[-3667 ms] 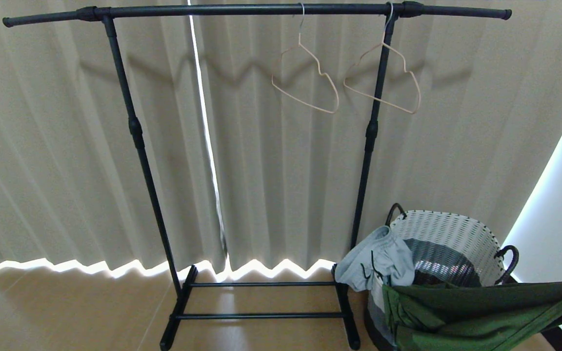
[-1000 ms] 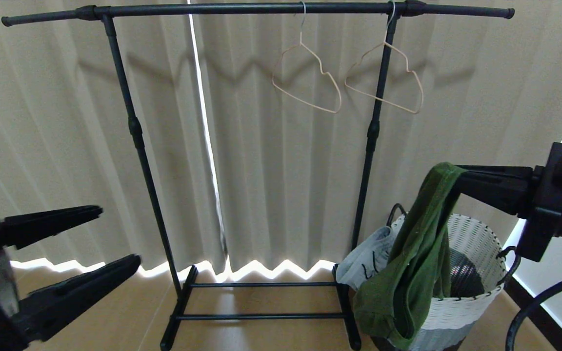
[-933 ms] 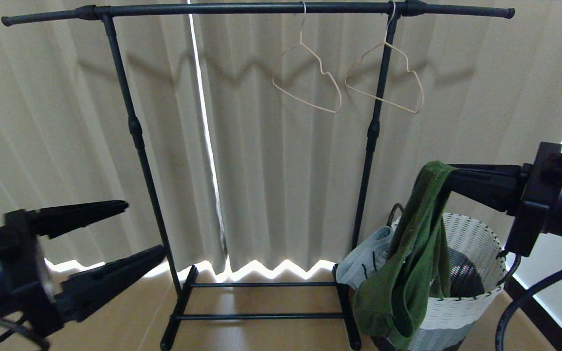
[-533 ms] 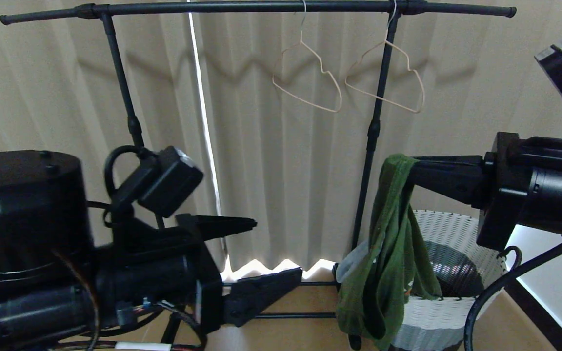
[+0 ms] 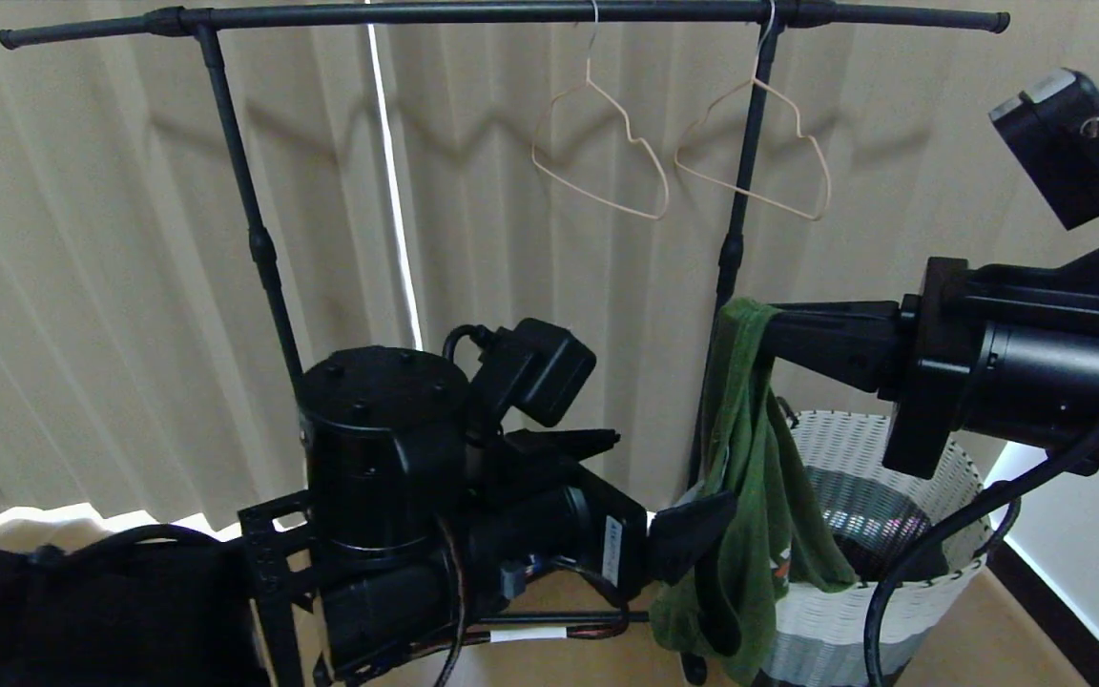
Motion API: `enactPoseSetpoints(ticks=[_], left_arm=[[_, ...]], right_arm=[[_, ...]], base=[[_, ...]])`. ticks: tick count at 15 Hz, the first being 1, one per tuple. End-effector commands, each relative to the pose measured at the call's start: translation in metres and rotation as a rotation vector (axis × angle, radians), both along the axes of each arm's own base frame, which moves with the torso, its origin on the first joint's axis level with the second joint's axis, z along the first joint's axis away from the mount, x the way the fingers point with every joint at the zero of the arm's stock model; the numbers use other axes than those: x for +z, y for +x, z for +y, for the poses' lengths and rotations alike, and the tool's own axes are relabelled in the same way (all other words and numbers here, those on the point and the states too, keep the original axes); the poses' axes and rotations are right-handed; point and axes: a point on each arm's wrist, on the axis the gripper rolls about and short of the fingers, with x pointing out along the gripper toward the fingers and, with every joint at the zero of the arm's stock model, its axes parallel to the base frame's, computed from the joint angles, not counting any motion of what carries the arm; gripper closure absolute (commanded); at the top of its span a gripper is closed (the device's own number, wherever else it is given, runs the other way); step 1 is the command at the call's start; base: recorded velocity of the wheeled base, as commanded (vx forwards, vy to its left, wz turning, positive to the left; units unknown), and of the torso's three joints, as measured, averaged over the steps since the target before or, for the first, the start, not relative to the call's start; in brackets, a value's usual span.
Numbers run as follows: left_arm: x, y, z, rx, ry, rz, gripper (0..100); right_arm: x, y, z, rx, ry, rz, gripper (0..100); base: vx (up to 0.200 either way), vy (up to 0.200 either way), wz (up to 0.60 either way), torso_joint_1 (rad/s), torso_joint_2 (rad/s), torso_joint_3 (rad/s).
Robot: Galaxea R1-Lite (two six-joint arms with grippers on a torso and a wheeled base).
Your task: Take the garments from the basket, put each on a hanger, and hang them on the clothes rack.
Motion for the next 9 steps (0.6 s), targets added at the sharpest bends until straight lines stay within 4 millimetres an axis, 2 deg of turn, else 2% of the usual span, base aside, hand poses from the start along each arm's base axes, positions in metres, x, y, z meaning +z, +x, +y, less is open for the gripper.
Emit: enactPoseSetpoints(ticks=[1, 6, 9], left_arm=[[-0.024, 0.007, -0.013, 0.003, 0.038, 0.036, 0], [-0.031, 0.019, -0.014, 0.084, 0.055, 0.037, 0], [-0.04, 0.02, -0.005, 0.113, 0.087, 0.059, 0]], right_arm=[[0.0, -0.001, 0.0, 0.002, -0.001, 0.0, 100], [0.002, -0.003, -0.002, 0.003, 0.005, -0.007, 100], [0.004, -0.006, -0.004, 0.003, 0.012, -0.016, 100]], base=[[0.0, 0.0, 0.0, 0.0, 0.0, 0.0], [0.0, 0.0, 0.0, 0.0, 0.0, 0.0], [0.0, 0.0, 0.0, 0.0, 0.0, 0.0]])
